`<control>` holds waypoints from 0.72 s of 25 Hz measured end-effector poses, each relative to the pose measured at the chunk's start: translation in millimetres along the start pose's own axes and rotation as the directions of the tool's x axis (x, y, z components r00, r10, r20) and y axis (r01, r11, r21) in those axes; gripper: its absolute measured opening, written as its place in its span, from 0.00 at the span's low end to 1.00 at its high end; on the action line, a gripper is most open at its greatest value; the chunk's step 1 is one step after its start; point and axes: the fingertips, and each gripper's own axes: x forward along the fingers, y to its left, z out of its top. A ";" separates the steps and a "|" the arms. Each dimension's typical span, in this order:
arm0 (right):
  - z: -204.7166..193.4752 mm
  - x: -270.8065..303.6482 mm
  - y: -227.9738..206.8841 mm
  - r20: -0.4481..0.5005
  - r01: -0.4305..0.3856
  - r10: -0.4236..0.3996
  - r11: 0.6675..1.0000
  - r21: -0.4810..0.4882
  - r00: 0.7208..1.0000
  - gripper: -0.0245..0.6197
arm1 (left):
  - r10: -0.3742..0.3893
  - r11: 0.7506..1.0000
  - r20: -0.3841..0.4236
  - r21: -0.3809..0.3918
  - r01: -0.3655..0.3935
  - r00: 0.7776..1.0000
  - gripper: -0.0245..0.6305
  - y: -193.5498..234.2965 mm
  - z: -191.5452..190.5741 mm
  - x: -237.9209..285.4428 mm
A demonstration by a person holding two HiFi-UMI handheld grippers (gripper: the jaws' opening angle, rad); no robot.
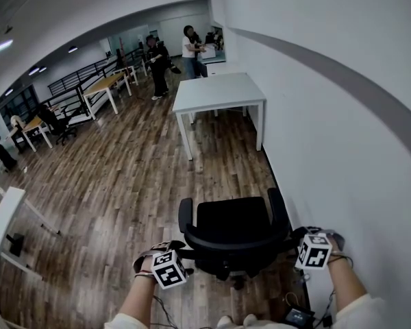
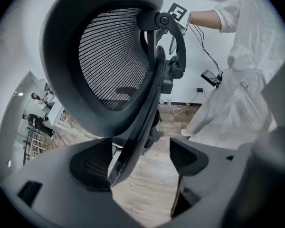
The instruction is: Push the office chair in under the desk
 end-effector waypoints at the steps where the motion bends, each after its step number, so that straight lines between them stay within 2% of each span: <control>1: -1.6 2.4 0.1 -0.007 -0.006 0.006 1.000 0.000 1.000 0.50 | -0.002 1.000 -0.005 0.000 0.002 1.000 0.60 0.3 -0.1 2.1; 9: -5.2 16.5 -5.6 -0.070 -0.031 0.027 0.998 -0.052 0.997 0.50 | -0.037 0.999 -0.065 0.008 0.038 0.997 0.60 2.4 -4.7 16.5; 14: -17.4 37.4 -2.2 -0.153 -0.074 0.059 0.993 -0.093 0.986 0.50 | -0.054 0.998 -0.128 0.026 0.058 0.990 0.59 7.9 -14.7 28.4; 18: -25.4 51.0 -2.1 -0.215 -0.109 0.082 0.987 -0.115 0.973 0.50 | -0.050 0.997 -0.186 0.044 0.059 0.981 0.55 13.5 -21.5 39.8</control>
